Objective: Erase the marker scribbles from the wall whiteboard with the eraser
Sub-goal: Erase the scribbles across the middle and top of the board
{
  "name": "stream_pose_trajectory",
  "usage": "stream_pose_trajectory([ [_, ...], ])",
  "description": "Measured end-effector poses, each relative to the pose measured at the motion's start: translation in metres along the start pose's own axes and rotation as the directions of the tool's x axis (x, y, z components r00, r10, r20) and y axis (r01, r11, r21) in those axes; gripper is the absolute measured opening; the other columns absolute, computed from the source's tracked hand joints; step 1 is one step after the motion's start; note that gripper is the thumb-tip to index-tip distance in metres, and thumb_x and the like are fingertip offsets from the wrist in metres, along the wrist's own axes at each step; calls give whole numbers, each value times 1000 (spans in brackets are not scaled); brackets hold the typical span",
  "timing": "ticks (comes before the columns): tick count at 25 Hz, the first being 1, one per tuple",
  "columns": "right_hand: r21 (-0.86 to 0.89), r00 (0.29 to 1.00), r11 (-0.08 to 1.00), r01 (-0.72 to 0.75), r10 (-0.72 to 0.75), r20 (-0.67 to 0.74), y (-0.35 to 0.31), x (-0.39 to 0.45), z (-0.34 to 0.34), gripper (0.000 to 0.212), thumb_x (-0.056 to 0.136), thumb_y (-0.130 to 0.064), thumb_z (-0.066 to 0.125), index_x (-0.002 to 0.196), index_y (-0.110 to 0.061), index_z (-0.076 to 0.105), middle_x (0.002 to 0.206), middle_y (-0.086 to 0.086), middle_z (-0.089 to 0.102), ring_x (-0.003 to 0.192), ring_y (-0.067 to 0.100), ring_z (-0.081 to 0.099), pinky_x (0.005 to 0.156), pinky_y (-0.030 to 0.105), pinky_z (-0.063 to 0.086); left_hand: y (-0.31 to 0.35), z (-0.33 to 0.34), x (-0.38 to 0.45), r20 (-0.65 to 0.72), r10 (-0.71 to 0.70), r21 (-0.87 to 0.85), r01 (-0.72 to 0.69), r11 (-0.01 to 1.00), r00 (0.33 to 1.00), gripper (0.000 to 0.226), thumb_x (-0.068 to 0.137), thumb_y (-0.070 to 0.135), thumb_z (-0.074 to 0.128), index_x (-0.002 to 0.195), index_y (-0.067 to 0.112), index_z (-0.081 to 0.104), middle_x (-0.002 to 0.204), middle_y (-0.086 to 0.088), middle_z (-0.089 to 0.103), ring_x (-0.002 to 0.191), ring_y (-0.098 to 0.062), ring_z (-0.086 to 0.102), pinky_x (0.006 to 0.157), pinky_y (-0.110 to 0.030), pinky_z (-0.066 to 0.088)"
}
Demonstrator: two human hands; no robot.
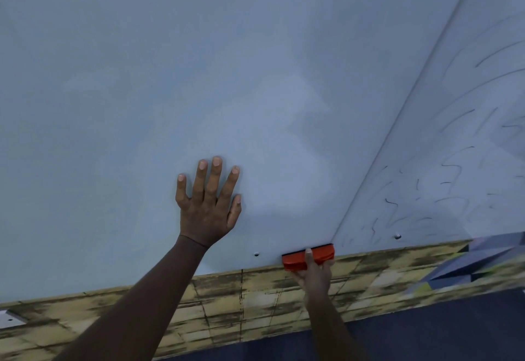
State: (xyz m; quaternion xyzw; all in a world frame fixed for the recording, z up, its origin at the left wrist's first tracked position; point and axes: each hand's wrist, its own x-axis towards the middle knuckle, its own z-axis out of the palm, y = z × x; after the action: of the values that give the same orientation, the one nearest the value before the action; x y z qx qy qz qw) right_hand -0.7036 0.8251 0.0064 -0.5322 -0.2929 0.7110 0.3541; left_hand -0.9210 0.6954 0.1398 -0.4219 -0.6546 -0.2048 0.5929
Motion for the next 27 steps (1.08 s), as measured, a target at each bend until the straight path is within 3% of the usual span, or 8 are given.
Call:
stream_pose_trajectory([
  [4, 69, 985, 983, -169, 165, 60, 24, -16, 17, 71, 100, -14, 64, 160, -15, 26, 147, 29, 49, 126, 52, 55, 98, 68, 50, 0, 0, 0, 10, -2, -3, 2, 1000, 1000, 75, 105, 42, 45, 170, 16, 21, 179, -14, 6, 166, -32, 6, 131, -56, 2],
  [9, 131, 967, 965, -228, 209, 148, 42, -27, 29, 67, 98, -16, 69, 155, -19, 36, 136, 27, 57, 113, 47, 63, 86, 55, 58, 0, 2, -3, 24, 7, -8, -7, 1000, 1000, 74, 105, 42, 46, 170, 16, 22, 179, -15, 6, 166, -33, 6, 132, -57, 1],
  [13, 95, 996, 991, -89, 86, 36, 18, -28, 16, 64, 87, -15, 81, 144, -7, 54, 129, 25, 64, 110, 42, 68, 73, 43, 65, 0, 1, -5, 40, 10, -34, -8, 999, 999, 73, 106, 42, 46, 170, 17, 21, 179, -14, 5, 166, -32, 6, 132, -56, 1],
  [17, 153, 978, 966, 209, -203, -50, -38, -41, 11, 81, 81, -13, 85, 152, -12, 48, 142, 17, 60, 114, 38, 68, 83, 44, 62, 4, 1, -11, 61, 6, -63, -2, 998, 998, 72, 106, 41, 45, 171, 18, 21, 179, -13, 5, 166, -31, 5, 132, -55, 1],
  [19, 152, 930, 917, 368, -361, -70, -68, -54, 18, 96, 76, -19, 91, 157, -13, 39, 133, 12, 65, 106, 30, 71, 74, 36, 64, 9, 1, -19, 88, -17, -85, 25, 996, 996, 73, 106, 40, 46, 171, 19, 20, 179, -12, 4, 166, -31, 4, 132, -56, 0],
  [20, 116, 896, 889, 443, -438, -67, -81, -62, 24, 100, 74, -27, 92, 157, -12, 38, 113, 9, 72, 95, 22, 72, 70, 32, 64, 12, 1, -23, 107, -25, -96, 36, 995, 994, 74, 106, 40, 47, 171, 19, 19, 179, -11, 2, 166, -30, 2, 132, -56, -1],
  [23, -227, 728, 710, 666, -686, -9, -106, -90, 44, 104, 70, -55, 89, 155, -21, 42, 61, -15, 61, 62, 1, 59, 70, 27, 60, 20, -2, -39, 169, -37, -143, 62, 988, 985, 76, 105, 39, 50, 171, 18, 17, 179, -11, 0, 166, -30, 0, 132, -56, -1],
  [27, -532, 480, 306, 790, -848, 224, -94, -128, 68, 97, 74, -65, 81, 156, -48, 32, 87, -12, 67, 74, 2, 64, 70, 22, 55, 16, -19, -76, 291, 28, -192, 29, 981, 956, 81, 102, 32, 61, 171, 18, 21, 179, -11, 5, 166, -32, 5, 133, -57, 3],
])
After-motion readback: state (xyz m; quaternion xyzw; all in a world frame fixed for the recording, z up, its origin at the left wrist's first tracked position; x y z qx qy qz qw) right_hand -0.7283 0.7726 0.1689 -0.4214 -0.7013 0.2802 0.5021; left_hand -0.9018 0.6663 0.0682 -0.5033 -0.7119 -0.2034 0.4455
